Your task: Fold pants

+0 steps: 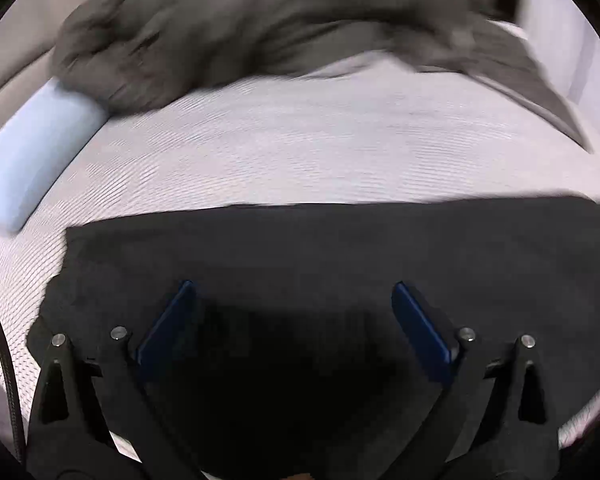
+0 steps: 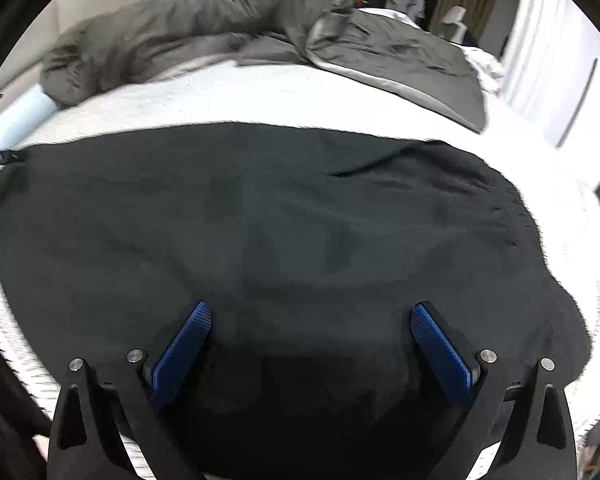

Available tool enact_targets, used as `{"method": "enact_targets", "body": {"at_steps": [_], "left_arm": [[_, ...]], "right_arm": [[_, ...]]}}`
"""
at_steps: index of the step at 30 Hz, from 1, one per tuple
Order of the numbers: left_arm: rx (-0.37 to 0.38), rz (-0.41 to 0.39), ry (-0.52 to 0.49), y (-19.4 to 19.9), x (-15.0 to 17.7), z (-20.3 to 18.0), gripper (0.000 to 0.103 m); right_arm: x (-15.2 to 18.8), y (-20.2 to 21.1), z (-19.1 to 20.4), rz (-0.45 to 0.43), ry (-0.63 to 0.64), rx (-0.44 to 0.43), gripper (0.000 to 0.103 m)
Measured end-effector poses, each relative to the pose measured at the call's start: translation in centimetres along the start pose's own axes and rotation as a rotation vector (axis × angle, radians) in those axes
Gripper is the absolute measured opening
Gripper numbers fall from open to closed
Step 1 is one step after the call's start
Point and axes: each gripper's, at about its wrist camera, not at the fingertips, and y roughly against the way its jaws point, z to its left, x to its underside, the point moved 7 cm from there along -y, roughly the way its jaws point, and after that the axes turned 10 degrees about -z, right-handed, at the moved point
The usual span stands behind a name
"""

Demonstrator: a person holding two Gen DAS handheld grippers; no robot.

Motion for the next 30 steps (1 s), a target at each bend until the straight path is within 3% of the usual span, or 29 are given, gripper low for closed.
{"method": "enact_targets", "body": {"at_steps": [2, 6, 8, 10, 11, 13, 15, 19, 22, 25, 28, 30], "left_arm": [[0.075, -0.024, -0.052, 1.8, 0.4, -4.4, 0.102], [0.320, -0.031, -0.113, 4.2, 3.0, -16.1, 0.102], [0.384, -0.018, -0.165, 4.3, 4.4, -20.4, 0.102], [0.394, 0.006, -0.209, 4.4, 5.8, -23.4, 0.102], [0.413, 0.021, -0.222, 4.4, 6.5, -24.6, 0.102], [0.446, 0.050, -0.253, 4.4, 8.0, -26.7, 0.102], [0.428, 0.029, -0.297, 4.8, 8.6, -27.6, 0.102], [0.459, 0.035, -0.258, 4.8, 9.0, -27.1, 0.103], [0.458, 0.027, -0.259, 5.0, 8.9, -25.9, 0.103], [0.405, 0.008, -0.216, 5.2, 7.3, -24.1, 0.103], [0.387, -0.013, -0.166, 4.2, 4.4, -22.1, 0.103], [0.362, 0.009, -0.156, 3.1, 3.3, -21.7, 0.103]], "right_arm": [[-0.4, 0.3, 1.8, -0.017, -0.002, -0.079, 0.102], [-0.3, 0.0, 5.6, -0.009, 0.083, -0.145, 0.102], [0.4, -0.1, 6.7, -0.007, 0.160, -0.151, 0.102], [0.9, 0.0, 6.0, -0.010, 0.179, -0.162, 0.102], [1.1, 0.2, 5.1, -0.008, 0.174, -0.152, 0.102], [1.8, 0.5, 1.0, -0.003, 0.151, -0.030, 0.102], [2.5, 0.7, -4.1, 0.005, 0.086, 0.115, 0.101], [3.8, 1.7, -12.4, 0.014, -0.124, 0.329, 0.101], [3.3, 2.1, -13.2, 0.008, -0.156, 0.363, 0.102], [1.5, 2.6, -11.0, -0.045, -0.112, 0.327, 0.102], [-1.2, 2.8, -6.1, -0.132, -0.083, 0.188, 0.102], [-3.2, 1.2, -2.2, -0.126, -0.071, 0.072, 0.102]]}}
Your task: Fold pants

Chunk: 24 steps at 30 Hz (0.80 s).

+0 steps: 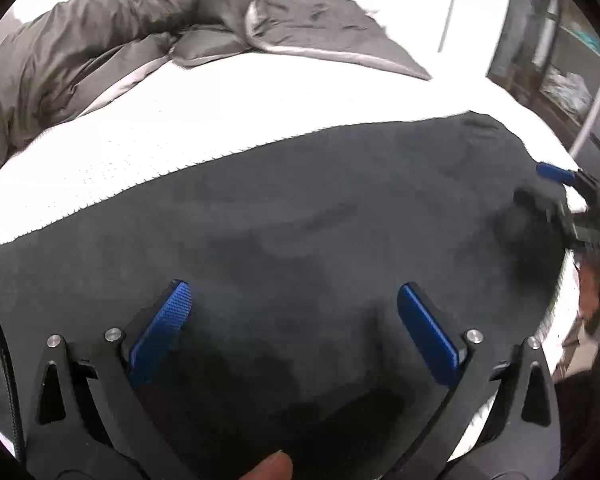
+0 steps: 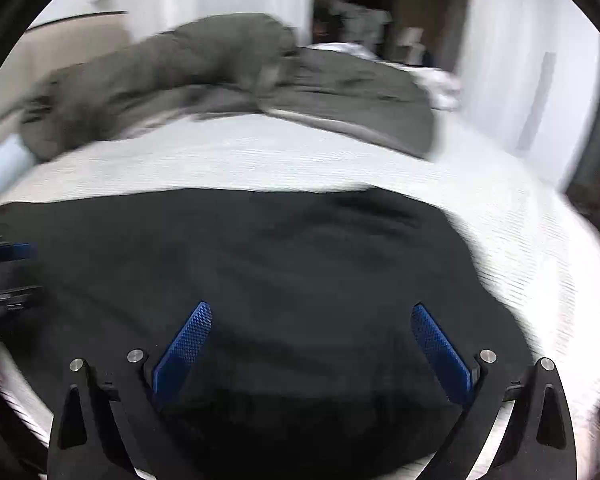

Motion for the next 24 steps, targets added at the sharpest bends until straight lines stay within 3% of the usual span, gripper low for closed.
{"method": "enact_targets", "body": {"at_steps": [3, 5, 6, 9, 11, 14, 15, 17, 19, 22, 24], "left_arm": [[-0.007, 0.092, -0.029, -2.8, -0.1, 0.5, 0.103], [-0.044, 0.127, -0.067, -4.6, 0.1, 1.4, 0.103], [-0.060, 0.131, -0.078, -5.2, 0.3, 2.0, 0.103], [-0.075, 0.125, -0.025, -4.6, 0.3, 5.1, 0.103], [-0.148, 0.117, 0.000, -3.6, 0.5, 8.5, 0.103], [-0.246, 0.122, 0.048, -2.6, 0.9, 13.2, 0.103], [-0.296, 0.120, 0.067, -2.2, 1.0, 14.9, 0.103], [-0.378, 0.119, 0.111, -1.6, 1.3, 17.9, 0.103], [-0.379, 0.115, 0.164, -1.1, 1.5, 19.3, 0.103], [-0.397, 0.112, 0.137, -0.2, 1.0, 18.5, 0.102], [-0.314, 0.068, 0.124, 0.4, -0.8, 16.1, 0.102]], "right_arm": [[-1.0, -3.4, 5.4, 0.066, 0.089, -0.095, 0.102], [0.0, -5.4, 7.7, 0.134, 0.165, -0.100, 0.101], [1.0, -6.7, 8.3, 0.192, 0.210, -0.086, 0.101], [1.6, -7.5, 6.1, 0.216, 0.189, -0.059, 0.102], [1.3, -7.1, 2.3, 0.203, 0.154, 0.049, 0.102], [1.8, -7.0, -5.9, 0.197, 0.122, 0.359, 0.102], [1.9, -6.9, -7.1, 0.198, 0.090, 0.384, 0.102], [2.0, -6.7, -8.7, 0.196, 0.012, 0.365, 0.102], [1.8, -6.4, -8.3, 0.187, 0.027, 0.361, 0.102], [0.6, -5.3, -6.4, 0.157, 0.082, 0.356, 0.102], [-0.5, -4.2, -3.8, 0.126, 0.093, 0.277, 0.102]]}}
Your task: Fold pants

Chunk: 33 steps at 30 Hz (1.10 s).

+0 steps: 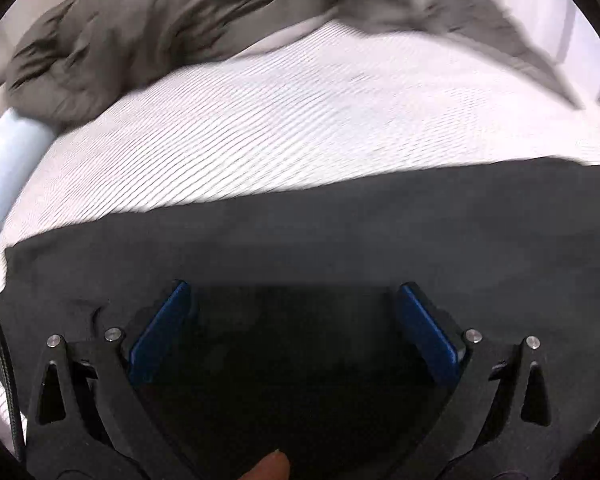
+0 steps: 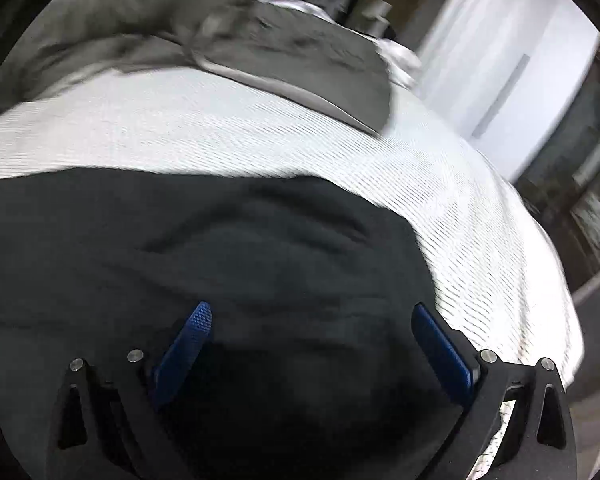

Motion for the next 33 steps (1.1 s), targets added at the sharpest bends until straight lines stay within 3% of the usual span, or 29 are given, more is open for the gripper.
{"method": "enact_targets", "body": {"at_steps": [3, 6, 8, 11, 14, 15, 18, 19, 21, 24, 28, 31, 33], "left_arm": [[0.143, -0.039, -0.070, 1.7, -1.6, -5.7, 0.102], [0.207, -0.017, -0.135, 0.9, -1.7, -10.0, 0.102], [0.197, -0.011, -0.186, -0.8, -2.1, -12.1, 0.102], [0.167, 0.055, -0.210, -4.1, -1.7, -12.8, 0.103], [0.155, 0.065, -0.108, -5.5, -1.9, -10.6, 0.103], [0.115, 0.058, -0.081, -5.6, -2.0, -9.3, 0.103], [0.026, 0.047, -0.003, -6.1, -2.4, -5.9, 0.103], [0.009, 0.050, 0.025, -6.4, -2.5, -4.6, 0.103], [0.014, 0.055, 0.079, -6.6, -2.4, -3.1, 0.103], [-0.001, 0.042, 0.063, -5.7, -2.9, -3.5, 0.102], [0.112, 0.017, 0.012, -4.7, -3.8, -7.4, 0.102], [0.096, 0.056, -0.071, -5.8, -2.8, -10.1, 0.103], [0.085, 0.072, -0.071, -6.2, -2.0, -10.3, 0.103]], "right_arm": [[-1.6, 1.9, 4.6, -0.031, 0.011, -0.163, 0.102], [-2.7, 1.5, 9.1, -0.020, 0.053, -0.290, 0.102], [-2.8, 0.4, 12.9, 0.015, 0.073, -0.353, 0.102], [-2.2, -1.2, 17.4, 0.068, 0.180, -0.353, 0.102], [-1.9, -2.3, 16.7, 0.072, 0.217, -0.339, 0.103], [-2.0, -2.9, 14.9, 0.069, 0.198, -0.294, 0.103], [-1.8, -5.4, 6.8, 0.088, 0.107, -0.025, 0.103], [-1.4, -6.1, 4.4, 0.103, 0.044, 0.009, 0.103], [-0.7, -6.5, 1.7, 0.124, -0.069, -0.020, 0.103], [-1.2, -5.0, 2.4, 0.096, -0.049, -0.027, 0.102], [-3.4, -2.6, 7.6, 0.043, -0.003, -0.164, 0.102], [-3.4, -2.6, 12.5, 0.031, 0.048, -0.274, 0.102], [-2.5, -4.0, 14.4, 0.066, 0.126, -0.263, 0.102]]}}
